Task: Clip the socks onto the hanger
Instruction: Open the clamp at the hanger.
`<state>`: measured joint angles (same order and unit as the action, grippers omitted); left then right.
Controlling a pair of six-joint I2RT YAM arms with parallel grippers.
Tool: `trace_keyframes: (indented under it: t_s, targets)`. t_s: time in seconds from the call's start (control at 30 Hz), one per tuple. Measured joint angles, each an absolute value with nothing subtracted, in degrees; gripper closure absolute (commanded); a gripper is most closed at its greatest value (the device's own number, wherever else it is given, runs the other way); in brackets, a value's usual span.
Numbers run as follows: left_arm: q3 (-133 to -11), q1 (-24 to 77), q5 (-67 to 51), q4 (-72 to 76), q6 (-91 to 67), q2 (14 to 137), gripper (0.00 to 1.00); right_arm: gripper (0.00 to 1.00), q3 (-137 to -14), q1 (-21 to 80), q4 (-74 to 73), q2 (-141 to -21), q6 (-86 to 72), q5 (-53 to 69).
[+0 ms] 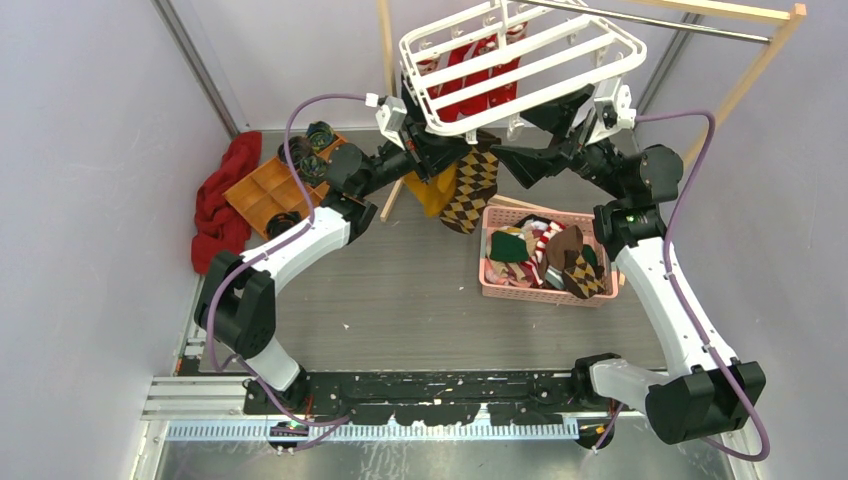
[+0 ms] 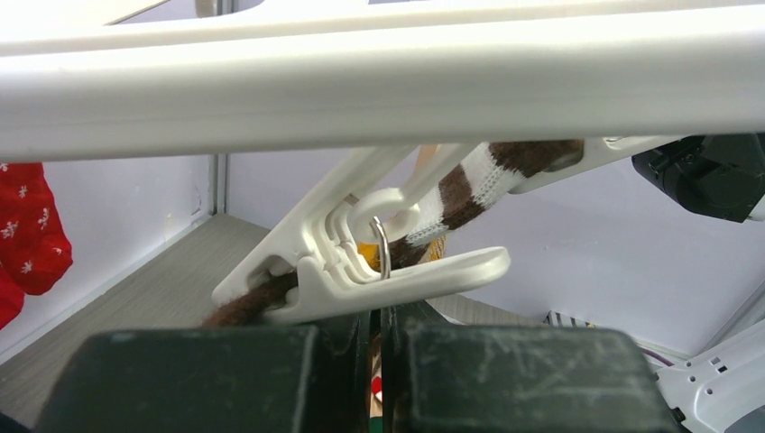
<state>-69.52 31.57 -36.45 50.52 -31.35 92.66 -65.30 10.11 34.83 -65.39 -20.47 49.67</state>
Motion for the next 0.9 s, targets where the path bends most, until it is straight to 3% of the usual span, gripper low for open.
trace_keyframes:
  t_s: [0.9]
  targets:
    - [-69.7, 31.6, -36.4, 50.5, -32.5, 92.7, 1.0, 0.19, -65.4, 11.5, 37.1, -66.2, -23.1, 49.8]
